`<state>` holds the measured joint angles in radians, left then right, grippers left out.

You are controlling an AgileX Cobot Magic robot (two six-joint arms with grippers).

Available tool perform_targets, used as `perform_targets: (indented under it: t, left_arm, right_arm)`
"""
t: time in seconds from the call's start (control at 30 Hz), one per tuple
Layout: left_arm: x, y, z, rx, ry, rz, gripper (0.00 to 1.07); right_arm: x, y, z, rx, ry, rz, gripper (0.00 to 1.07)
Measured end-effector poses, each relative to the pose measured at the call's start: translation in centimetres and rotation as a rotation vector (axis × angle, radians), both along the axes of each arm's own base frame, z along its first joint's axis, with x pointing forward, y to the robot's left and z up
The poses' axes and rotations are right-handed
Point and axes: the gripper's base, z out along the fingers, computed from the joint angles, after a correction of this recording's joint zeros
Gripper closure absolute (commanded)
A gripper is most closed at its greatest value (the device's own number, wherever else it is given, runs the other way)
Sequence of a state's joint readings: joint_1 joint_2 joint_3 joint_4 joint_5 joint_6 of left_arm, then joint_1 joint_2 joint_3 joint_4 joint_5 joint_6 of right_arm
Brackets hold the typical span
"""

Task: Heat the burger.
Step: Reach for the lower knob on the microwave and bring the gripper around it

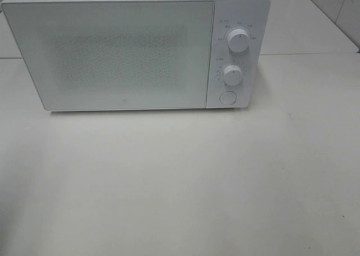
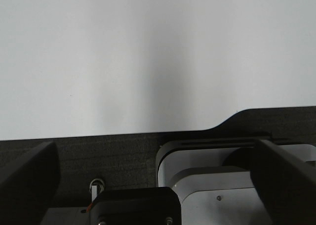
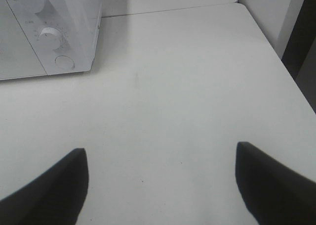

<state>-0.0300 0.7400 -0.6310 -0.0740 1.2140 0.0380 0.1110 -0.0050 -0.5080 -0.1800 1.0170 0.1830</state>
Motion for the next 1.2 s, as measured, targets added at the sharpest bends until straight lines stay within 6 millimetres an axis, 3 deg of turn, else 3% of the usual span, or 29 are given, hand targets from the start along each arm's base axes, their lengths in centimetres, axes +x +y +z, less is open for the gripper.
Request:
perform_targets:
  t: [0.03,0.13,0.5,0.6,0.87,1.2]
  left_arm:
    - [-1.3,-0.1,-0.5,-0.008,-0.041,-0.013,0.04]
    - [-1.7,-0.1,-0.6,-0.012,-0.065,-0.017,0.04]
    - [-7.9,-0.4,0.7,-0.056,-0.607,-0.074,0.04]
    - [-8.8,-0.4,0.8,-0.056,-0.678,-0.075,0.04]
    - [-10.4,-0.4,0.9,-0.060,-0.781,-0.077,0.04]
    - [-10.4,-0.5,0.9,-0.023,-0.796,0.017,0.04]
  right_arm:
    - [0.0,0.0,0.0,0.000,0.000,0.000,0.31]
    - [0.0,0.0,0.0,0.000,0.000,0.000,0.31]
    - [0.0,0.0,0.0,0.000,0.000,0.000,0.31]
    - [0.0,0.0,0.0,0.000,0.000,0.000,0.31]
    - [0.0,0.0,0.0,0.000,0.000,0.000,0.31]
    - [0.0,0.0,0.0,0.000,0.000,0.000,0.31]
